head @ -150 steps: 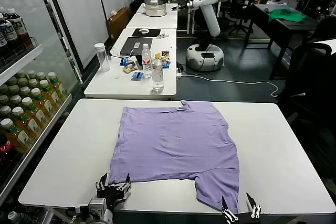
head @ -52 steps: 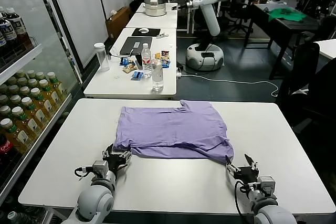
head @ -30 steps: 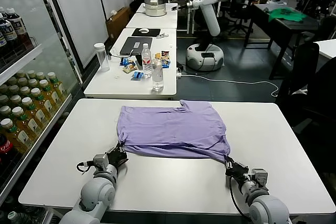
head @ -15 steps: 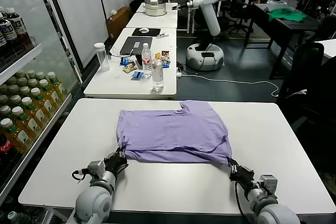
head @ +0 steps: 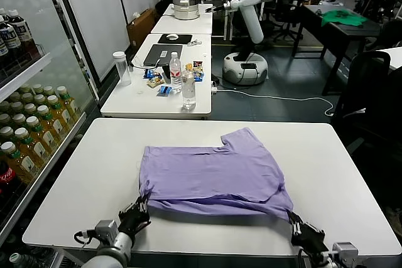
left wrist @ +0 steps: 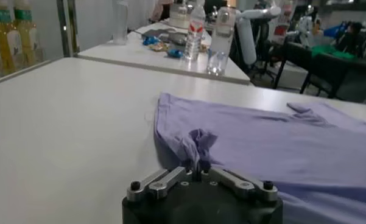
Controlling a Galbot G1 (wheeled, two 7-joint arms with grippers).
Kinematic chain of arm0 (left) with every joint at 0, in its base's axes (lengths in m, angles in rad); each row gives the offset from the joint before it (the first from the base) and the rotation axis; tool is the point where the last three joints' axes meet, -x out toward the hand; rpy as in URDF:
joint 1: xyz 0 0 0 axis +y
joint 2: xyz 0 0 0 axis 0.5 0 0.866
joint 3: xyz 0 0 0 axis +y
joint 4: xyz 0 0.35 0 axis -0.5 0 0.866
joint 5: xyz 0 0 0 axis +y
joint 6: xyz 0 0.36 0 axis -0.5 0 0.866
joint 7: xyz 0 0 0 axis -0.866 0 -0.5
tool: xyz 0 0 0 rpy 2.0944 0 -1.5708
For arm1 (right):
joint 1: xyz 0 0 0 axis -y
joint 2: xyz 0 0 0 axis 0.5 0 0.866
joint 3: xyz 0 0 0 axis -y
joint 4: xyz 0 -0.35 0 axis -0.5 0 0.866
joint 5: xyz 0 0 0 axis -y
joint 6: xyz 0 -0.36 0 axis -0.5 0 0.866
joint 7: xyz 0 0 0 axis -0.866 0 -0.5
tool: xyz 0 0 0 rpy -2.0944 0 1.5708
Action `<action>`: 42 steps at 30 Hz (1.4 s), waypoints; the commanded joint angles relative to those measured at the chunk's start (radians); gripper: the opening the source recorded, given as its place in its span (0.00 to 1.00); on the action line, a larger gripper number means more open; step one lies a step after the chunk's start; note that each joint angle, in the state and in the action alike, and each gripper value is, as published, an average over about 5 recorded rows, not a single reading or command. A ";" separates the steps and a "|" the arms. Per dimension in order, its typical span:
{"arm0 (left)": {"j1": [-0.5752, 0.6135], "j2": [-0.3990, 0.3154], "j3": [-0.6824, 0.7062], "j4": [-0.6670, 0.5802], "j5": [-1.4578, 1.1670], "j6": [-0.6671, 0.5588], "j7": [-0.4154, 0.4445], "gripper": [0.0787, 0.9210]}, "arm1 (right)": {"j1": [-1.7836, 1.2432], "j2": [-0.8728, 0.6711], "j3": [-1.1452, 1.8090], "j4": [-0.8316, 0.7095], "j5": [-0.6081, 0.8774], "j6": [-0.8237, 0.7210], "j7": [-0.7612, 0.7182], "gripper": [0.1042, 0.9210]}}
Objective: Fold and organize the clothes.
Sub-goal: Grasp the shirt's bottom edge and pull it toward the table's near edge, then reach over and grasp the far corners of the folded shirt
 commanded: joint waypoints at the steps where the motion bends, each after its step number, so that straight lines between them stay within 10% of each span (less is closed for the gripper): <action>1: 0.106 0.012 -0.010 -0.087 0.045 0.015 0.005 0.05 | -0.099 0.002 0.032 0.087 -0.103 0.041 -0.013 0.13; 8: 0.016 0.047 -0.050 -0.097 0.026 0.000 0.002 0.27 | 0.148 -0.056 0.059 0.077 0.036 0.045 0.041 0.37; 21: -0.510 0.082 0.065 0.331 -0.093 -0.034 -0.022 0.72 | 0.942 -0.101 -0.333 -0.551 0.104 -0.094 0.148 0.83; 42: -0.766 0.006 0.238 0.647 -0.130 0.028 -0.007 0.88 | 1.406 0.032 -0.572 -1.174 0.090 -0.104 0.117 0.88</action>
